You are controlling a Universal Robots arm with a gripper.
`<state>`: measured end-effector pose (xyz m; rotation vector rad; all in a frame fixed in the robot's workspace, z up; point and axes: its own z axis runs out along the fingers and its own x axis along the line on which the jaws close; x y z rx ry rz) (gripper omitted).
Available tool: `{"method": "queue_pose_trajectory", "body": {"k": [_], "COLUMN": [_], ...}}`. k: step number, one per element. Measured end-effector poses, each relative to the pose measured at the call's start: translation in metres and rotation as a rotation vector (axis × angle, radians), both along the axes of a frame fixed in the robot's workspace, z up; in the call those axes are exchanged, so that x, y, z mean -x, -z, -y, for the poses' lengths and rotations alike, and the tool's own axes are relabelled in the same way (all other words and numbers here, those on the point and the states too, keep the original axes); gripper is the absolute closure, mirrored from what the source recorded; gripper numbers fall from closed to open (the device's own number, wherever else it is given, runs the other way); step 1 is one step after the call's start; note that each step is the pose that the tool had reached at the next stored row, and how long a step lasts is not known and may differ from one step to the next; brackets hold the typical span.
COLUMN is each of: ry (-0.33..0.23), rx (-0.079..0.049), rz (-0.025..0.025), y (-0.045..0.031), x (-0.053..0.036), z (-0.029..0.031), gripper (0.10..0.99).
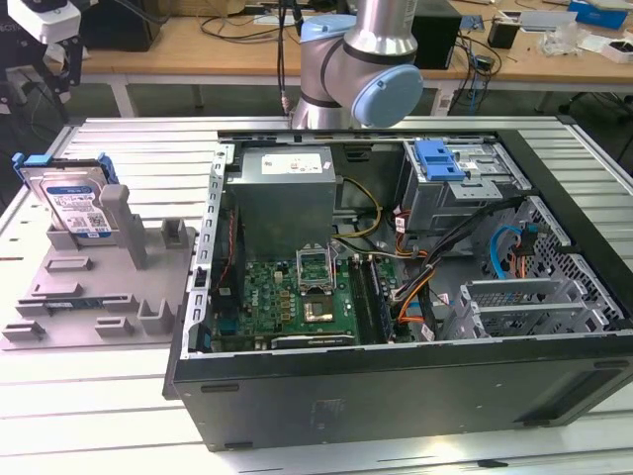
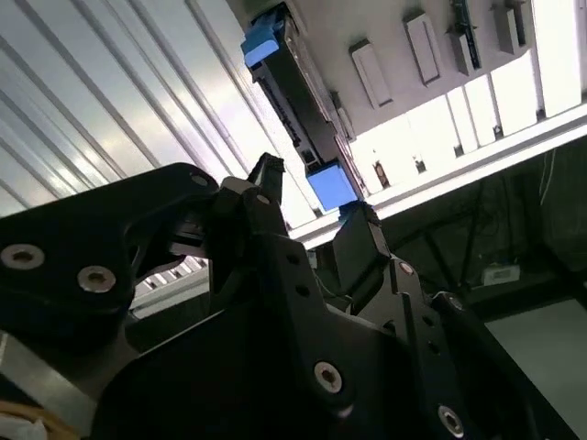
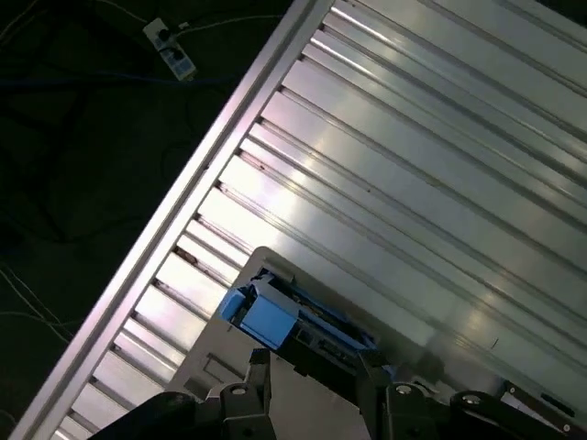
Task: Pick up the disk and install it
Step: 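Pick up the disk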
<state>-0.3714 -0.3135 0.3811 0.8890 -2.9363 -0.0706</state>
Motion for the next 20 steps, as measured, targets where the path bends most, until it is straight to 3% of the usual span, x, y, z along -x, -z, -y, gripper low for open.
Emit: {"method": "queue_pose_trajectory", "body": {"k": [6, 11, 13, 16, 18, 20], "ry": [-0.138, -0.229, -0.270, -0.328, -0.360, -0.397], "rx": [0.000, 0.000, 0.001, 0.004, 0.004, 0.003], "rz": [-0.0002, 0.0029, 0.0114, 0.0310, 0.0348, 0.0349], "y": [0.0000, 0.0005, 0.0011, 0.0018, 0.0023, 0.0025], "x": [0.0000, 0.0000, 0.0000, -0.0001, 0.0000, 0.0000], "z": [0.0000, 0.0000, -0.0001, 0.0000, 0.0000, 0.0000], "gripper": [0.588, 0.588, 0.588, 0.588, 0.588, 0.588]}}
